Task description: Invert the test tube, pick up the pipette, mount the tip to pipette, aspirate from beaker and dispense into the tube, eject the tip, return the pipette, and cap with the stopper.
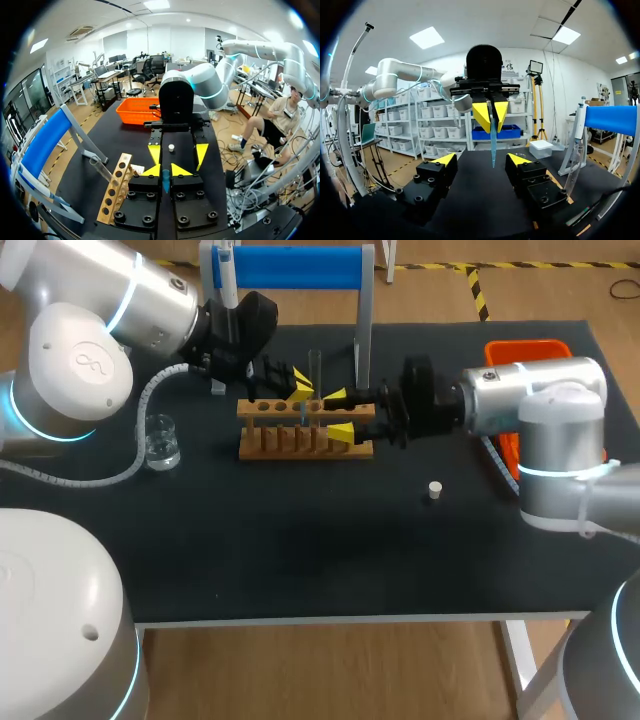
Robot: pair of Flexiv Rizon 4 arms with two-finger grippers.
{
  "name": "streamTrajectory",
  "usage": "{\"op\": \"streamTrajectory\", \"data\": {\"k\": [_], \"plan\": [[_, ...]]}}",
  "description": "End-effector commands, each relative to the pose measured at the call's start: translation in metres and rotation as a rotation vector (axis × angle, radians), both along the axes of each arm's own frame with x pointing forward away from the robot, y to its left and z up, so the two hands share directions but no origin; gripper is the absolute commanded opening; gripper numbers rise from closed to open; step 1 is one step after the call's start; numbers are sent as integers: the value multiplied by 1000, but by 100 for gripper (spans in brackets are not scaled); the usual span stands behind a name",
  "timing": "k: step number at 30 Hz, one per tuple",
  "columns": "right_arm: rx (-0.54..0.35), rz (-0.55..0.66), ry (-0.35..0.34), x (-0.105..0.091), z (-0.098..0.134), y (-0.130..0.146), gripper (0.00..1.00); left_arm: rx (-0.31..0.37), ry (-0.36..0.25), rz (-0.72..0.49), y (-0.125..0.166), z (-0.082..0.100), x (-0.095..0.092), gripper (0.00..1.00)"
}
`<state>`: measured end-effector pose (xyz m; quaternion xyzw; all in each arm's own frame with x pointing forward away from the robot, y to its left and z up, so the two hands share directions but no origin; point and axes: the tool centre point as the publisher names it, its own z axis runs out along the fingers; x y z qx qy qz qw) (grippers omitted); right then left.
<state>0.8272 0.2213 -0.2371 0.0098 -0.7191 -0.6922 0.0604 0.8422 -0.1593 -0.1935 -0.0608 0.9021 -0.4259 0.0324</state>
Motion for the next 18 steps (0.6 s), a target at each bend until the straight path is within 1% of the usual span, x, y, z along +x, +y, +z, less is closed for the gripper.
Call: {"op": "streamTrajectory", "data": {"k": [1, 6, 12, 18], "plan": [[-9, 9, 4, 4, 1, 9, 56, 3, 3, -1, 0, 1, 0, 0], [-21, 10, 5, 7, 1, 17, 50, 3, 3, -1, 0, 1, 0, 0], [-24, 8, -2, 9, 0, 23, 48, 3, 3, -1, 0, 1, 0, 0], [-26, 7, -27, 11, 0, 28, 49, 3, 3, -1, 0, 1, 0, 0]]}}
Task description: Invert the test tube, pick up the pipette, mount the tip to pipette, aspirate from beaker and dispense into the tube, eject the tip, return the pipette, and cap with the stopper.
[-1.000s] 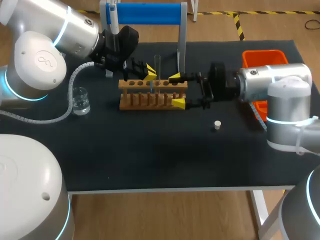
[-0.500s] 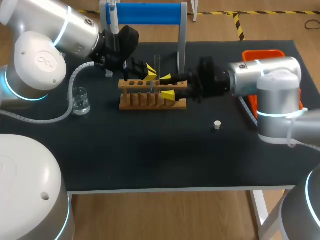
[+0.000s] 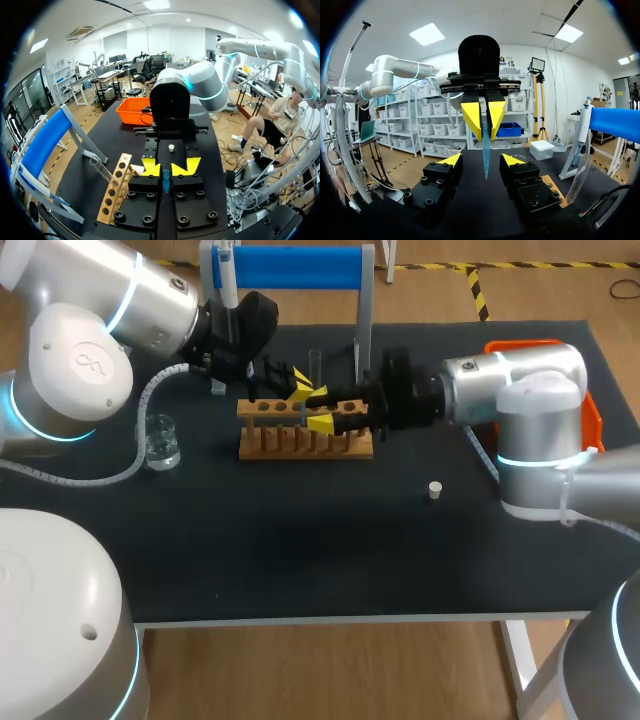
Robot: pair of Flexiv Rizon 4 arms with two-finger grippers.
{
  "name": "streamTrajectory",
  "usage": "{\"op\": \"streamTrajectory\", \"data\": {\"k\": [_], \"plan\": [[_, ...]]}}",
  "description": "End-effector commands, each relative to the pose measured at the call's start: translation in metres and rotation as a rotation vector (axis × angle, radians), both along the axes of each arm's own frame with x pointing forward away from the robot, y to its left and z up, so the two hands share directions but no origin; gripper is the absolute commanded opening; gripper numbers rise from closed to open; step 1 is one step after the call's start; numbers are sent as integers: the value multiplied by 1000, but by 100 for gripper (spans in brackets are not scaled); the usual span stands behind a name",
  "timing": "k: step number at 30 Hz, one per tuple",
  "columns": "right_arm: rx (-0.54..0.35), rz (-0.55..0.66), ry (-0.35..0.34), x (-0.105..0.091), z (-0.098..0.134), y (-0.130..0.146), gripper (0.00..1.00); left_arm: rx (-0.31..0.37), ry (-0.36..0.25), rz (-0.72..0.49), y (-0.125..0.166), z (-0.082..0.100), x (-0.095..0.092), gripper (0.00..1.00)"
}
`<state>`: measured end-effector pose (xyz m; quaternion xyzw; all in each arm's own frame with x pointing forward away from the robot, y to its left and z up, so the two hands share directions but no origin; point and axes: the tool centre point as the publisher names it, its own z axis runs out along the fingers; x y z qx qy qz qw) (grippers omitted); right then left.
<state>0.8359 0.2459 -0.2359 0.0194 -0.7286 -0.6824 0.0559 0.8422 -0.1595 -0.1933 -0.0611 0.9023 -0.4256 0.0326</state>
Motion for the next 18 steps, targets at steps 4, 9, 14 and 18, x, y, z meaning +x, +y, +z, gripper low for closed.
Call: {"op": "streamTrajectory", "data": {"k": [4, 9, 14, 18], "plan": [[2, -3, -13, 4, -1, 5, 49, 2, 3, -2, 1, 1, 0, 0], [11, 0, -20, 6, 0, 8, 49, 2, 3, -2, 1, 1, 0, 0], [24, 5, -25, 6, 3, 11, 47, 2, 3, -2, 1, 1, 0, 0], [29, 9, -27, 6, 5, 13, 47, 2, 3, -2, 1, 1, 0, 0]]}}
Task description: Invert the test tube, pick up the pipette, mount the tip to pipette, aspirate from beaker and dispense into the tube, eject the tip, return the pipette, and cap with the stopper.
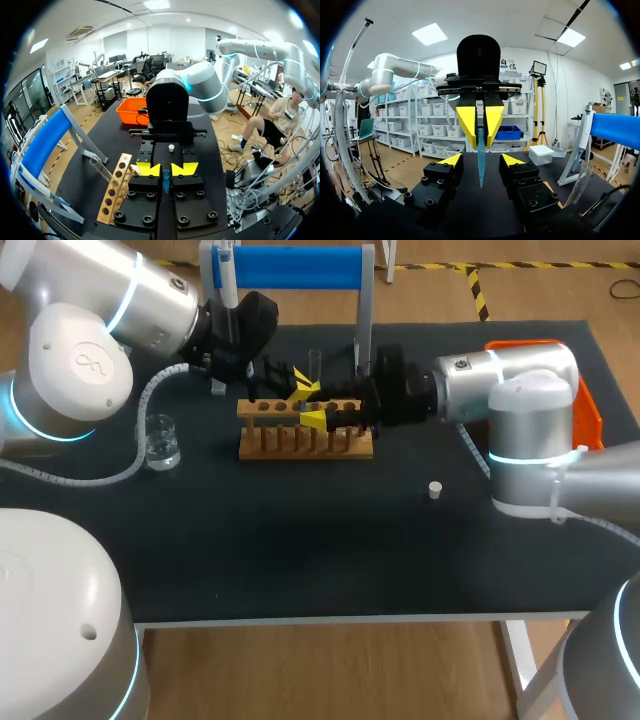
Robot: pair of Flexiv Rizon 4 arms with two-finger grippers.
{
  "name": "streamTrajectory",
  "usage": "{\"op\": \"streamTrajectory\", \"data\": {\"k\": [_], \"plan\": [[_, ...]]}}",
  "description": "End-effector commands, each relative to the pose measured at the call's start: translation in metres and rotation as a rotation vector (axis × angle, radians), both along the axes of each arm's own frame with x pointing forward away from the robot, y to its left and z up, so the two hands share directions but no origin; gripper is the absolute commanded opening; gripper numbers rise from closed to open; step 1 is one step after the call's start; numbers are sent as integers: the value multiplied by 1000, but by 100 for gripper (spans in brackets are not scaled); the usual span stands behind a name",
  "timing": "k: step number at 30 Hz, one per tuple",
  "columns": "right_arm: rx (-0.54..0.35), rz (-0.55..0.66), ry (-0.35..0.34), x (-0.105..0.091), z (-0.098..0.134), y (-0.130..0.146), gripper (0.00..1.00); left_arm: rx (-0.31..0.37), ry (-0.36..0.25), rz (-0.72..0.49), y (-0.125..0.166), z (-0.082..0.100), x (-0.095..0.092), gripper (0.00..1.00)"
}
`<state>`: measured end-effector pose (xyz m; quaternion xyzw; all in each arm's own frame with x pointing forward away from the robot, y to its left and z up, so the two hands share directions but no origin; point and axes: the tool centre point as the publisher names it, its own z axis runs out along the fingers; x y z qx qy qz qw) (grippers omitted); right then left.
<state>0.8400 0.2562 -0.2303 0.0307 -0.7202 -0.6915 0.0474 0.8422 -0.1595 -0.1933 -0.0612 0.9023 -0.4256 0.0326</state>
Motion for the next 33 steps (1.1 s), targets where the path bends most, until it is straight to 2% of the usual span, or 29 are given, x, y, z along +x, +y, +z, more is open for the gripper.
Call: {"op": "streamTrajectory", "data": {"k": [1, 9, 20, 24, 28, 33], "plan": [[4, 5, -1, 2, 0, 3, 47, 2, 3, -2, 1, 1, 0, 0], [12, 15, 0, 2, 1, 7, 42, 2, 3, -2, 1, 1, 0, 0], [16, 21, 1, 1, 2, 10, 27, 2, 3, -2, 1, 1, 0, 0], [16, 21, 3, 1, 2, 10, 20, 2, 3, -2, 1, 1, 0, 0], [18, 21, 4, 0, 2, 10, 0, 2, 3, -2, 1, 1, 0, 0], [22, 25, 2, 0, 3, 10, 0, 2, 3, -2, 1, 1, 0, 0]]}}
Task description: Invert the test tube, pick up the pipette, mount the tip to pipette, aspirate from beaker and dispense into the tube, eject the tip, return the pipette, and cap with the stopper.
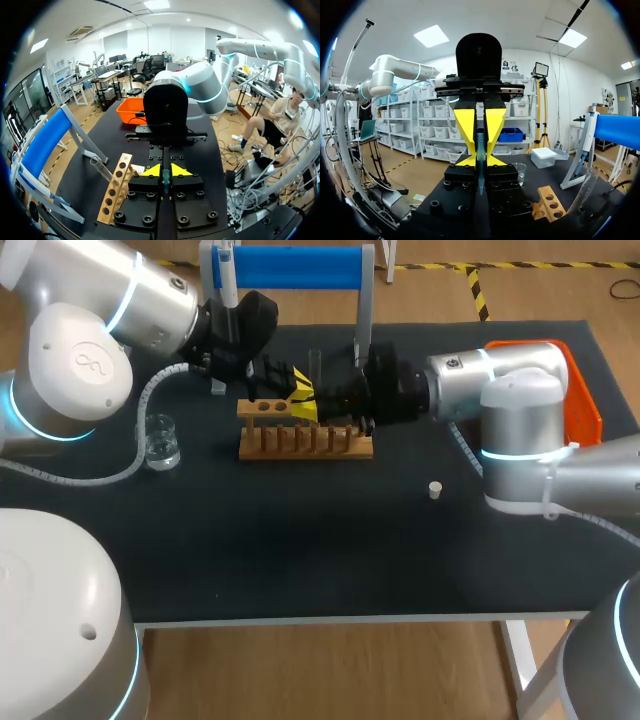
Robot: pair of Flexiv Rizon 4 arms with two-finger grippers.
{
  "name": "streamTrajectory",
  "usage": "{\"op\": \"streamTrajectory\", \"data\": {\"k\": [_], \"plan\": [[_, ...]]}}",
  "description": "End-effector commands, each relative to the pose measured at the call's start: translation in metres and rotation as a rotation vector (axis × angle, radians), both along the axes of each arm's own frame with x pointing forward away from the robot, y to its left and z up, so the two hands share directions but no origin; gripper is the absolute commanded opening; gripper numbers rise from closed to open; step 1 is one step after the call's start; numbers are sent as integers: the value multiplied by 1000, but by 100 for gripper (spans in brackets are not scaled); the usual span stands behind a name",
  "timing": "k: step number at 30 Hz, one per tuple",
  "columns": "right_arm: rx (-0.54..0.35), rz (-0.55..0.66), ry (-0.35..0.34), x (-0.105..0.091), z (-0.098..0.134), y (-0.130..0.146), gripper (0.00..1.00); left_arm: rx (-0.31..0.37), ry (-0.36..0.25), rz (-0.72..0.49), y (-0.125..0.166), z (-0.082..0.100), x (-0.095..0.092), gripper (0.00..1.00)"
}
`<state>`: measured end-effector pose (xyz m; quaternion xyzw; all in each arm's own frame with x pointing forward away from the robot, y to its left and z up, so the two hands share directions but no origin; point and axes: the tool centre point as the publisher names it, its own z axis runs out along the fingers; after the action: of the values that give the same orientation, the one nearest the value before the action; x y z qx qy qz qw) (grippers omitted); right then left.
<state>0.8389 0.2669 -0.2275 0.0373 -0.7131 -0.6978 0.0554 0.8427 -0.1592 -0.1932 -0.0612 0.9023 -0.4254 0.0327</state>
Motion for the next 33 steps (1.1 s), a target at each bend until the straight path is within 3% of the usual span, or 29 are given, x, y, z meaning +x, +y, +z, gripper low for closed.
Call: {"op": "streamTrajectory", "data": {"k": [1, 3, 4, 5, 11, 17, 33], "plan": [[3, 6, -2, 1, 0, -1, 0, 2, 3, -2, 0, 1, 0, 0], [4, 6, -2, 0, 0, -1, 0, 2, 3, -2, 0, 1, 0, 0], [5, 6, -1, 0, 0, -1, 0, 2, 3, -2, 0, 1, 0, 38], [6, 6, -1, 0, 0, -2, 0, 2, 3, -2, 0, 1, 0, 100], [7, 5, -1, -6, -2, -12, 0, 2, 3, -2, 0, 1, 0, 100], [4, -8, -3, -14, -6, -39, 0, 2, 3, -2, 0, 1, 0, 100], [-26, -51, -45, -52, -11, -161, 0, 2, 3, -2, 0, 1, 0, 100]]}}
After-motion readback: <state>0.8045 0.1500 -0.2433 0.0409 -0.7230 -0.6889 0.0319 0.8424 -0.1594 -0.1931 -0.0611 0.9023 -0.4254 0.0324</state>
